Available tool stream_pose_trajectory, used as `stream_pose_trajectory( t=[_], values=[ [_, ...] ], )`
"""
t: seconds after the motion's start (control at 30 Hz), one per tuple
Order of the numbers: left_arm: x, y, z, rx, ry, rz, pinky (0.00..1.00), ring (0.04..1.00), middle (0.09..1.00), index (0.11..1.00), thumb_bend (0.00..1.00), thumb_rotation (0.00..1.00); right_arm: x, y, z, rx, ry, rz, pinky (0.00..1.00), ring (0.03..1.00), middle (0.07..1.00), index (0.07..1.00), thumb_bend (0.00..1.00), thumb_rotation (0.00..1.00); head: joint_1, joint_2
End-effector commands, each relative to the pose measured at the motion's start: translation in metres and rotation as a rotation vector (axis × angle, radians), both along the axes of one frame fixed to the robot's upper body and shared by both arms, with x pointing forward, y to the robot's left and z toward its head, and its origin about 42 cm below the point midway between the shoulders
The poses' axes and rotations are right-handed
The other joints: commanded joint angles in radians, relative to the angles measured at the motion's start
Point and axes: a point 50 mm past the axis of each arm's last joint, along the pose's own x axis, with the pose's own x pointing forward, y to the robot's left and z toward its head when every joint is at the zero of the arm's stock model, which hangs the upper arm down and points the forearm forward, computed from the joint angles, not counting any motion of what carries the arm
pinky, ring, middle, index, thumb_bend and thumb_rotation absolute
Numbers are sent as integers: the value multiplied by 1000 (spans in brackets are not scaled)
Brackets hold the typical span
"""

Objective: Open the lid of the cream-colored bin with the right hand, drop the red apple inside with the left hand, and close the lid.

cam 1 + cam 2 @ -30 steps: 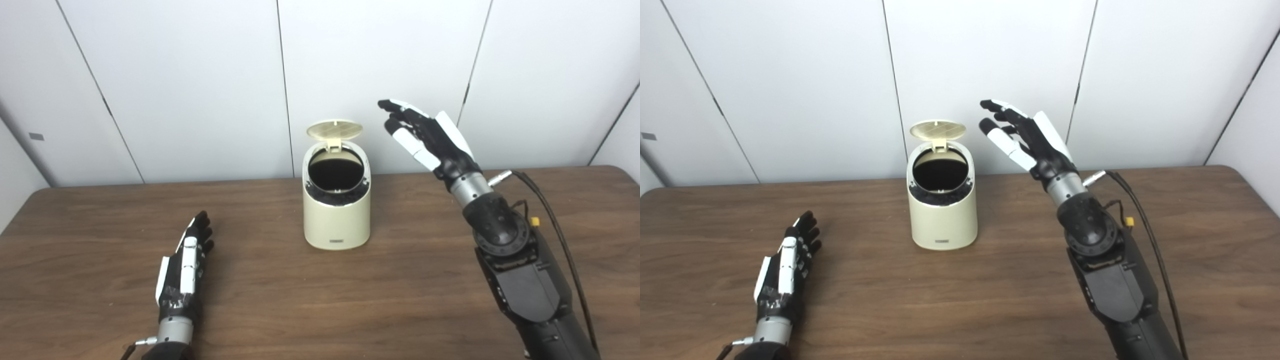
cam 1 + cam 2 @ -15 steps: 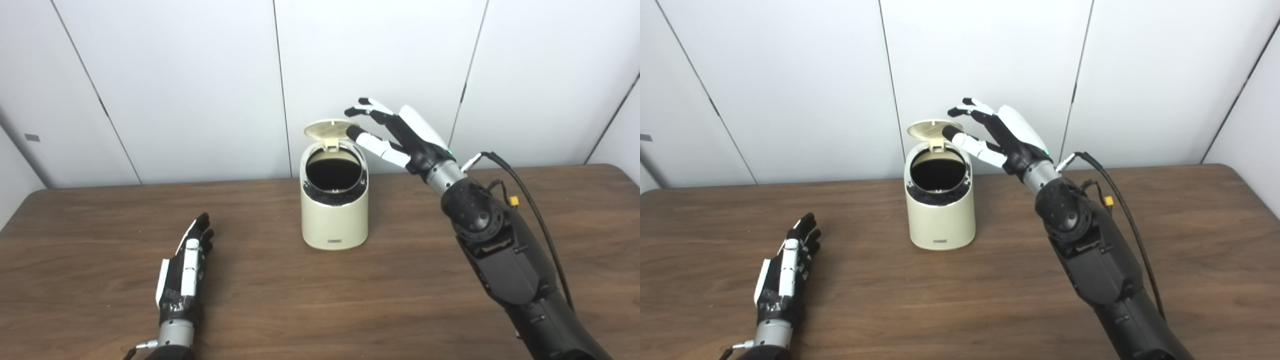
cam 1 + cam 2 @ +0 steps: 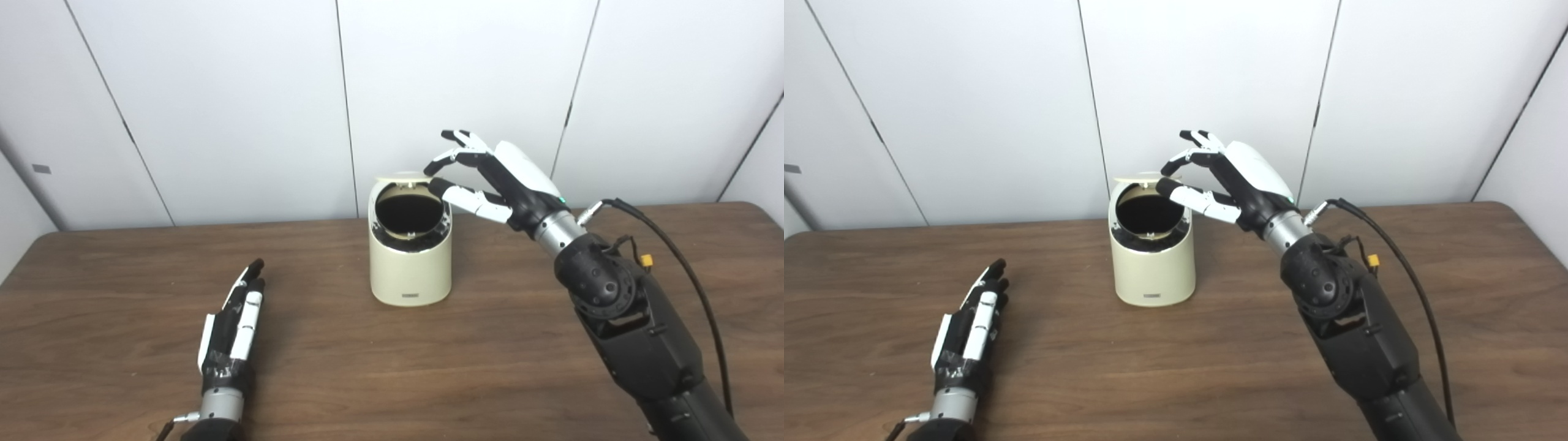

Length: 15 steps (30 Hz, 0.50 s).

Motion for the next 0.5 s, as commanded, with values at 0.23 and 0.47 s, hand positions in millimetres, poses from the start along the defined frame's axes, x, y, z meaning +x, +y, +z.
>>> stream_pose_trajectory(
  t=[0.23,0.47],
  values=[
    [8,-6,6,3,-38,-12,984,967,973,931,502,720,-15,-1,15,-87,-82,24,961,1000,959,671,541,1000,-2,0],
    [8,-9,9,5,-38,-16,980,978,978,933,472,730,-18,12,10,-254,-98,39,991,1000,980,734,550,1000,14,6]
  ],
)
